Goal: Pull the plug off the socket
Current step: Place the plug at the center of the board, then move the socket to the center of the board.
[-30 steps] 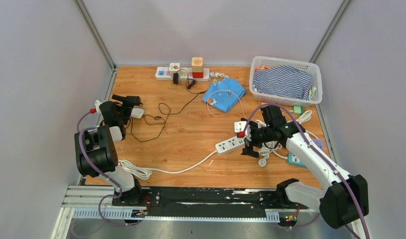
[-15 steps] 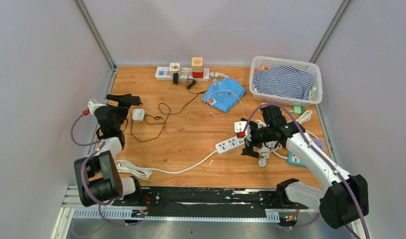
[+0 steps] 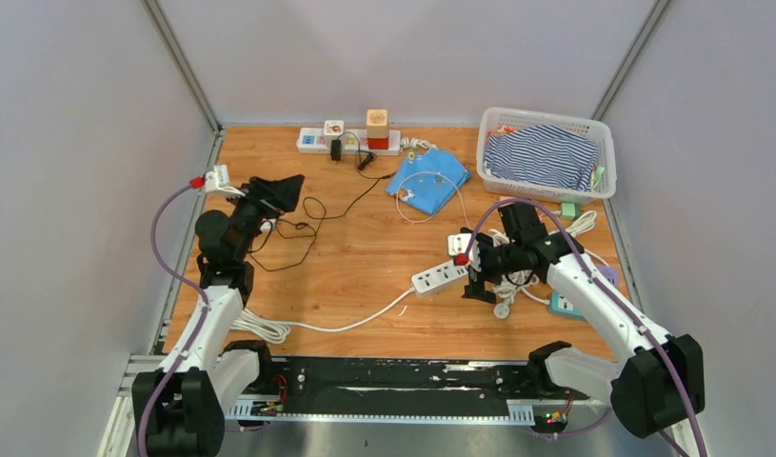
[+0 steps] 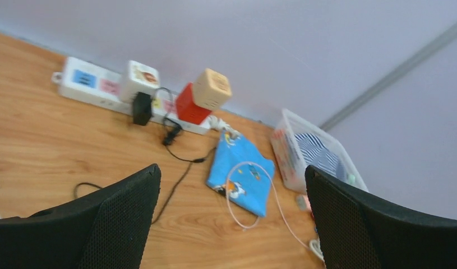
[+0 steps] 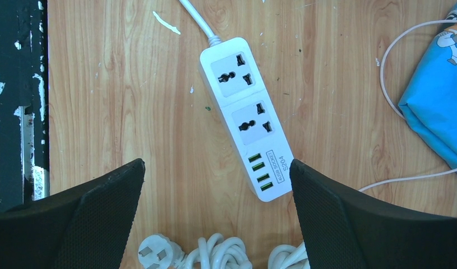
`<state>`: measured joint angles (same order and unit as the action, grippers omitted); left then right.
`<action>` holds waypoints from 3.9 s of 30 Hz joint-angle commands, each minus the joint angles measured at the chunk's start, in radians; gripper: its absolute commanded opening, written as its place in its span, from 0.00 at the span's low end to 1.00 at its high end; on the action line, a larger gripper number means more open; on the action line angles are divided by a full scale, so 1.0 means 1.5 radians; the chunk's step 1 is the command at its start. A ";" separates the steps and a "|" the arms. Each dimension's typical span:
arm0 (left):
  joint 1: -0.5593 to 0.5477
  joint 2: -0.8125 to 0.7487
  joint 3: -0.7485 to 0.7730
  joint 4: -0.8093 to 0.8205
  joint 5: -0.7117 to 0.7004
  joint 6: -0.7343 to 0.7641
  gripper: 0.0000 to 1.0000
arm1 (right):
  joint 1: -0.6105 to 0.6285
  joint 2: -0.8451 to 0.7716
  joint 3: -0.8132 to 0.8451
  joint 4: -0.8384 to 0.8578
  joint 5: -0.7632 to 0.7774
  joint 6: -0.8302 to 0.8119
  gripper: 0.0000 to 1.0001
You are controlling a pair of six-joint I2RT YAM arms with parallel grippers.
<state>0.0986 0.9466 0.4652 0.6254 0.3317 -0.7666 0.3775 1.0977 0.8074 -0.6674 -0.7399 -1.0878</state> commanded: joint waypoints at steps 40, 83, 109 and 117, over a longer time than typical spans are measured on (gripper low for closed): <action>-0.732 0.441 0.075 0.132 -0.208 0.506 1.00 | -0.217 0.040 0.061 -0.073 0.007 0.027 1.00; -0.817 0.621 0.198 -0.001 -0.300 0.603 0.71 | -0.372 0.101 0.051 -0.072 -0.008 0.027 1.00; -0.769 0.596 0.155 0.053 -0.387 0.524 0.00 | -0.380 0.105 0.050 -0.073 -0.014 0.026 1.00; -0.751 0.558 0.154 0.050 -0.537 0.531 0.00 | -0.380 0.111 0.049 -0.073 -0.014 0.026 1.00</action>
<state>-1.0462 1.8389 0.7078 0.7002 -0.2970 0.0257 -0.1757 1.2545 0.8730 -0.7551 -0.7368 -1.0393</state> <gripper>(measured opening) 0.541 0.999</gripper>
